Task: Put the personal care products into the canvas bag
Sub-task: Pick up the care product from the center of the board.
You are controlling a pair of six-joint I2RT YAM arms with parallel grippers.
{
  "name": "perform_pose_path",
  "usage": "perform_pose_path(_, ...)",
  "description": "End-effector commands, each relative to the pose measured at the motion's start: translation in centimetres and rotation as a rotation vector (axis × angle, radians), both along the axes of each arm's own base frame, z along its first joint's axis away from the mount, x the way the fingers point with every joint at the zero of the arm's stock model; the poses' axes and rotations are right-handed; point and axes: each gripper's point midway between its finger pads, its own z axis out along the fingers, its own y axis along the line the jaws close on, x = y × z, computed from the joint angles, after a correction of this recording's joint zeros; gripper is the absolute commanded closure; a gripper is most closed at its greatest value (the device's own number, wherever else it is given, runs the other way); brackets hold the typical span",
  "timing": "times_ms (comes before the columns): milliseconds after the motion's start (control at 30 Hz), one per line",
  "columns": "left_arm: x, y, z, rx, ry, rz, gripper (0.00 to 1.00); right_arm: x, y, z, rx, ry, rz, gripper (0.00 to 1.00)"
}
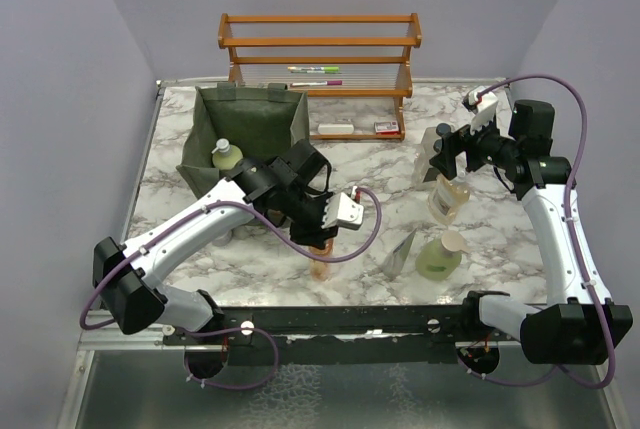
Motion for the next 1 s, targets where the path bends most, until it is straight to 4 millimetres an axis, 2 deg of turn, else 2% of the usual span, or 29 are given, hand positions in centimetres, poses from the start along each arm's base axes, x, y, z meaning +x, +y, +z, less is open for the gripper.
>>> perform_pose_path(0, -0.2, -0.9, 3.0, -0.053, -0.01, -0.034, 1.0, -0.1, 0.2, 0.8, 0.021, -0.012, 0.004, 0.01)
perform_pose_path(367, 0.6, -1.6, 8.9, -0.144, -0.107, -0.045, 1.0, -0.2, 0.0, 1.2, 0.015, -0.022, -0.002, 0.01)
perform_pose_path(600, 1.2, -2.3, 13.4, -0.232, -0.173, -0.028, 1.0, -0.1, 0.0, 1.1, 0.015, -0.02, -0.002, 0.01)
perform_pose_path(967, 2.6, -2.6, 19.4, -0.297, -0.229, 0.085, 1.0, 0.1, 0.1, 1.0, 0.019, -0.014, 0.001, 0.01)
